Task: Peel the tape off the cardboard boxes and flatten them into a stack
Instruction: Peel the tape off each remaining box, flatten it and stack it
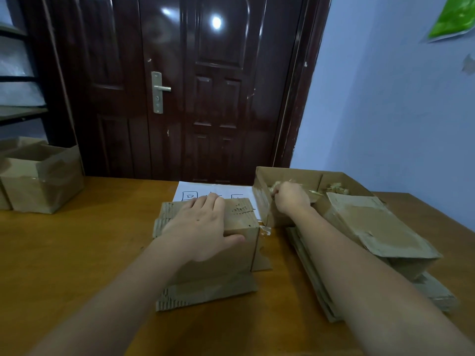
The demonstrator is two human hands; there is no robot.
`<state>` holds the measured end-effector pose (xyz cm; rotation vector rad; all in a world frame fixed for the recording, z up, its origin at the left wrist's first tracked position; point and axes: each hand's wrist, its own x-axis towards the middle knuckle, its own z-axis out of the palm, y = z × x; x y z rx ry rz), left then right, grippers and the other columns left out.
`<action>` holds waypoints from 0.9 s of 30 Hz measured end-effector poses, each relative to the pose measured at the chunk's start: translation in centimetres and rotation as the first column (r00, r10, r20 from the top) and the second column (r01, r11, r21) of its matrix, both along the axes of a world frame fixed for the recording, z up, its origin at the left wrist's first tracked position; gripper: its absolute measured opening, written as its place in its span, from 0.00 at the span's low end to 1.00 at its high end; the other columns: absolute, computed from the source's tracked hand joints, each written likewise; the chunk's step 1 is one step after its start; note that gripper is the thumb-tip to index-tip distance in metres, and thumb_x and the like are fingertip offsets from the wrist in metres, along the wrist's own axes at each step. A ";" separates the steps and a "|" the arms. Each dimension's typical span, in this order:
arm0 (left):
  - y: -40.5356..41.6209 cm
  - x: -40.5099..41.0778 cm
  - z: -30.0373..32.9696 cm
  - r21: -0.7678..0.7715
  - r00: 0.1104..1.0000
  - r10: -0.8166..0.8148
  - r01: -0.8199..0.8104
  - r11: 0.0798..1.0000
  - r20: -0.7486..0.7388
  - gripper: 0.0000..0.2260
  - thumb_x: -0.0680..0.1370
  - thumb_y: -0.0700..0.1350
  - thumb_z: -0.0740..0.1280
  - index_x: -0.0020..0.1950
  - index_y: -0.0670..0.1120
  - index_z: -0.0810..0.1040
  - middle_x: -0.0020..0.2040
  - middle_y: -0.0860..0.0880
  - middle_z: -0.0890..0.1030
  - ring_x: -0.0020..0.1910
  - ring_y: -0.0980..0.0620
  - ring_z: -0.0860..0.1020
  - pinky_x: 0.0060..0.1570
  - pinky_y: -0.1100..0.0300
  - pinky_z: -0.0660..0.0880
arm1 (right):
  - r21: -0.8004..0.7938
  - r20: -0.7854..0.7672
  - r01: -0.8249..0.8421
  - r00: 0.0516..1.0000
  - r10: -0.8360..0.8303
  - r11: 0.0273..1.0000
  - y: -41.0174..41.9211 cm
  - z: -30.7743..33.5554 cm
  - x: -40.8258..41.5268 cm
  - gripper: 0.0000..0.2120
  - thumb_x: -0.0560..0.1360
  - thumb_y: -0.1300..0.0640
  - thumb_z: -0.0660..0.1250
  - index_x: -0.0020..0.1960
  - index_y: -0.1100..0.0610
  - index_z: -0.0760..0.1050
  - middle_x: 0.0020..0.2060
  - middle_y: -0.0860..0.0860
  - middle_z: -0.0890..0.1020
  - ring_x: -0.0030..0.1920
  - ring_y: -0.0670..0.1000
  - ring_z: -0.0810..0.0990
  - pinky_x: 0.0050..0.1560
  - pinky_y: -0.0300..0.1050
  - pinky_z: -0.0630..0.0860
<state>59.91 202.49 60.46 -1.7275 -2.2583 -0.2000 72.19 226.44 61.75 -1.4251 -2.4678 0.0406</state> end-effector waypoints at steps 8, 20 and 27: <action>-0.1 0.0 0.1 -0.010 1.000 -0.001 0.001 1.000 0.011 0.41 0.71 0.80 0.46 0.67 0.49 0.66 0.63 0.50 0.71 0.63 0.48 0.71 0.68 0.49 0.68 | 0.059 -0.055 -0.055 0.997 0.058 0.997 -2.0 1.0 1.7 0.15 0.82 0.61 0.64 0.66 0.51 0.78 0.49 0.51 0.81 0.41 0.50 0.79 0.31 0.38 0.70; -3.7 -0.7 2.5 -0.102 0.985 -0.090 0.105 0.989 0.147 0.38 0.76 0.73 0.61 0.78 0.51 0.63 0.74 0.51 0.71 0.72 0.49 0.71 0.70 0.51 0.69 | -0.123 0.016 -0.694 0.714 0.700 0.710 -13.8 1.3 3.2 0.35 0.82 0.38 0.59 0.83 0.51 0.55 0.81 0.47 0.58 0.80 0.46 0.54 0.79 0.43 0.49; -8.1 -2.3 2.4 -0.045 0.999 0.002 0.000 0.999 0.047 0.34 0.77 0.71 0.62 0.79 0.56 0.63 0.78 0.54 0.69 0.73 0.51 0.70 0.69 0.52 0.71 | -0.093 -0.079 -0.665 0.747 0.661 0.741 -14.7 1.0 3.0 0.32 0.79 0.37 0.64 0.78 0.50 0.64 0.76 0.47 0.68 0.73 0.48 0.66 0.70 0.43 0.62</action>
